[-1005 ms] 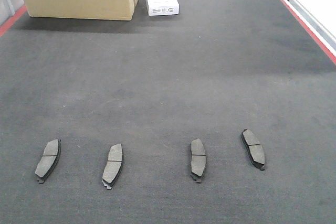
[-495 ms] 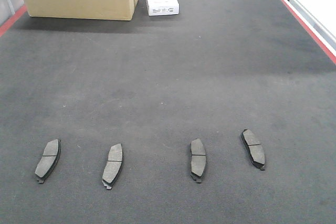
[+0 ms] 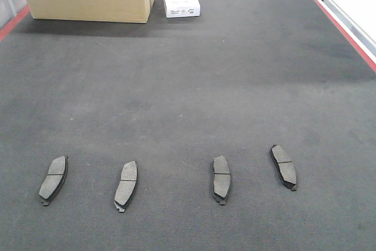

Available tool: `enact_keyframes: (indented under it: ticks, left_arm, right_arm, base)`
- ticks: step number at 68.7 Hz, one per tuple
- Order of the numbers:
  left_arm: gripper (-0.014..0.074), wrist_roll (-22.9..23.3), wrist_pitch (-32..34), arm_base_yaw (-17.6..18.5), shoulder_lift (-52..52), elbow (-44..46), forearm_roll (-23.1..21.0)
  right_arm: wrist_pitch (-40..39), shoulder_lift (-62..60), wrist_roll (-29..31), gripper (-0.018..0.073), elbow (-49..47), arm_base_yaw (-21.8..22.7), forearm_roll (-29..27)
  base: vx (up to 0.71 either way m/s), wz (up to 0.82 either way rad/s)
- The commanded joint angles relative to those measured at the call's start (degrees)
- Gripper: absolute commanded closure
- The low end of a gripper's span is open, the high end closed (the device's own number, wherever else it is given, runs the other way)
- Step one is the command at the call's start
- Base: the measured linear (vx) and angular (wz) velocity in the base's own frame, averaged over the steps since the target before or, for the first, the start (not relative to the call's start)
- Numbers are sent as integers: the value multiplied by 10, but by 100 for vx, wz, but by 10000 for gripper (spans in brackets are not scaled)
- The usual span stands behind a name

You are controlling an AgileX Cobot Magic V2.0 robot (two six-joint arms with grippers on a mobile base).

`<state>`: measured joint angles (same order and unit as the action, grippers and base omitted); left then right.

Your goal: Move and align brake pads A on conveyor

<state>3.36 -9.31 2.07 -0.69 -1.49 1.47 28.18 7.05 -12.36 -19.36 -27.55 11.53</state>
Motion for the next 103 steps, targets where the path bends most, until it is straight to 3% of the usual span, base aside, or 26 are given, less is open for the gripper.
enact_keyframes:
  ticks: [1,47,54,67,71,96,103]
  left_arm:
    - [603,3,39,0,-9,-10,-1]
    - [603,3,35,0,-9,-10,-1]
    - [603,3,35,0,-9,-10,-1]
    - [603,3,35,0,-9,-10,-1]
    - [603,3,35,0,-9,-10,-1]
    - [603,3,35,0,-9,-10,-1]
    - [603,3,35,0,-9,-10,-1]
  right_arm:
    - [-42,7,5,571,-16,0,8]
    - [-36,7,5,571,-16,4,11]
    - [-40,9,14,571,-16,60,7]
    - [-42,9,23,571,-16,219,-39]
    - [-47,7,25,571,-10,244,-43]
    - [-264,-85,42,571,194,254,-43]
    - [-294,-83,40,571,217,255,-43]
  base:
    - [0,0]
    - [0,0]
    - [0,0]
    - [0,0]
    - [0,0]
    - [0,0]
    - [0,0]
